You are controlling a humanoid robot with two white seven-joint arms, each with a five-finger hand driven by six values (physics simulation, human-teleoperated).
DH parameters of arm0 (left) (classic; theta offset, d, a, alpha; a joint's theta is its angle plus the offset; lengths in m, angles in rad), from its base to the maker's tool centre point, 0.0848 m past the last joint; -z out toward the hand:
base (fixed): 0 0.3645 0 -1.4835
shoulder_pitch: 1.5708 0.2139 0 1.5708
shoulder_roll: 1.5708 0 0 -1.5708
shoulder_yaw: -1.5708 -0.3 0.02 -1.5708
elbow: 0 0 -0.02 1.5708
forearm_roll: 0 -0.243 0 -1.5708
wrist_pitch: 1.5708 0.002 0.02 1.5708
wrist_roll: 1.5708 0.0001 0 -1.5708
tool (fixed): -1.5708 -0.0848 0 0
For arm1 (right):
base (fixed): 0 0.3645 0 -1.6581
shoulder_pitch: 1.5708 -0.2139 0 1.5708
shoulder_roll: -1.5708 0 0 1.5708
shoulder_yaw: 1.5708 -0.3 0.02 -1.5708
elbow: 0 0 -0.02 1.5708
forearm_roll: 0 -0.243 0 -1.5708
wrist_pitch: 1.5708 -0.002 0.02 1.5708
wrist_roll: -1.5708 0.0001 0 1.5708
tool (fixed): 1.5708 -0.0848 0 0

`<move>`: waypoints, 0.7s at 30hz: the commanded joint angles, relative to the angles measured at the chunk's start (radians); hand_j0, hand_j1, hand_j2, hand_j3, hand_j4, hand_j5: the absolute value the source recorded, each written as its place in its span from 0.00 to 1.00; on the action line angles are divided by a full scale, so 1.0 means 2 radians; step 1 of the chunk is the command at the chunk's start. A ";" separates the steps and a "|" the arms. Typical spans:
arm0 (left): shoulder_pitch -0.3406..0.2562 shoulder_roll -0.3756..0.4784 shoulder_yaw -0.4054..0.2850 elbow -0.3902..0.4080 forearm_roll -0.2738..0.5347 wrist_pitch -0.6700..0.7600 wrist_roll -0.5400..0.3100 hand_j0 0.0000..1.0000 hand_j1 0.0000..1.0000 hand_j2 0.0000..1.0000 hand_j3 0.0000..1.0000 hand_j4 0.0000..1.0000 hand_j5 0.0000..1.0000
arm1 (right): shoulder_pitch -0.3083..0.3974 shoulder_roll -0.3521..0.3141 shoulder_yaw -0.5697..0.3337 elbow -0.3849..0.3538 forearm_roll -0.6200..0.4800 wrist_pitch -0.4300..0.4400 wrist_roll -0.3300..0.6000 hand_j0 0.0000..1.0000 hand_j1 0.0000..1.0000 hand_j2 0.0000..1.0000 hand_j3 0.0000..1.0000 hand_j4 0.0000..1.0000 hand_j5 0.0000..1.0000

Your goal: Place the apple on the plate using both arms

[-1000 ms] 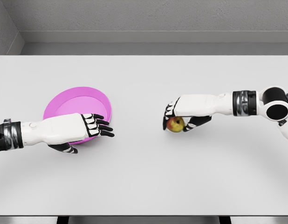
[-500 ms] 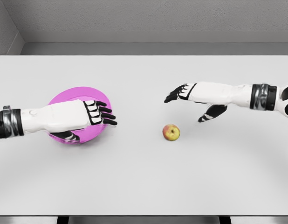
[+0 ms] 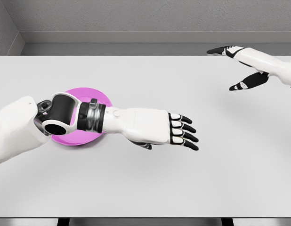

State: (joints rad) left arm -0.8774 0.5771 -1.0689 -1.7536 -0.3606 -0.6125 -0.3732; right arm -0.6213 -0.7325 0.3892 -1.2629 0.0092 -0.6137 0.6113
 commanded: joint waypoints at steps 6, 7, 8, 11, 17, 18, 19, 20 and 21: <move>-0.008 -0.014 -0.014 0.022 0.003 0.018 -0.001 1.00 1.00 1.00 1.00 1.00 1.00 | 0.000 0.000 0.001 -0.001 -0.003 0.001 0.000 1.00 1.00 1.00 1.00 1.00 1.00; -0.011 -0.014 -0.014 0.032 0.004 0.029 -0.001 1.00 1.00 1.00 1.00 1.00 1.00 | 0.000 0.000 0.001 -0.001 -0.003 0.001 0.000 1.00 1.00 1.00 1.00 1.00 1.00; -0.012 -0.012 -0.014 0.039 0.005 0.032 -0.001 1.00 1.00 1.00 1.00 1.00 1.00 | 0.000 -0.002 0.001 -0.004 -0.003 0.001 0.000 1.00 1.00 1.00 1.00 1.00 1.00; -0.015 -0.014 -0.015 0.049 0.004 0.060 -0.001 1.00 1.00 1.00 1.00 1.00 1.00 | 0.001 -0.003 0.002 -0.004 -0.003 0.001 0.000 1.00 1.00 1.00 1.00 1.00 1.00; -0.018 -0.022 -0.019 0.051 0.004 0.096 -0.001 1.00 1.00 1.00 1.00 1.00 1.00 | 0.002 -0.003 0.006 -0.004 -0.003 0.001 0.000 1.00 1.00 1.00 1.00 1.00 1.00; -0.018 -0.025 -0.025 0.053 0.004 0.098 -0.001 1.00 1.00 1.00 1.00 1.00 1.00 | 0.002 -0.003 0.006 -0.004 -0.003 0.001 0.000 1.00 1.00 1.00 1.00 1.00 1.00; -0.018 -0.030 -0.026 0.061 0.003 0.098 -0.001 1.00 1.00 1.00 1.00 1.00 1.00 | 0.003 -0.003 0.006 -0.004 -0.003 0.001 0.000 1.00 1.00 1.00 1.00 1.00 1.00; -0.018 -0.039 -0.029 0.072 0.003 0.098 -0.001 1.00 1.00 1.00 1.00 1.00 1.00 | 0.003 -0.003 0.006 -0.005 -0.003 0.001 0.000 1.00 1.00 1.00 1.00 1.00 1.00; -0.020 -0.046 -0.036 0.080 0.003 0.097 -0.001 1.00 1.00 1.00 1.00 1.00 1.00 | 0.003 -0.003 0.006 -0.005 -0.003 0.001 0.000 1.00 1.00 1.00 1.00 1.00 1.00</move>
State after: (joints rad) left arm -0.9204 0.5081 -1.1272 -1.6206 -0.3585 -0.4241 -0.3752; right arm -0.6136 -0.7389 0.4003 -1.2727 0.0109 -0.6138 0.6114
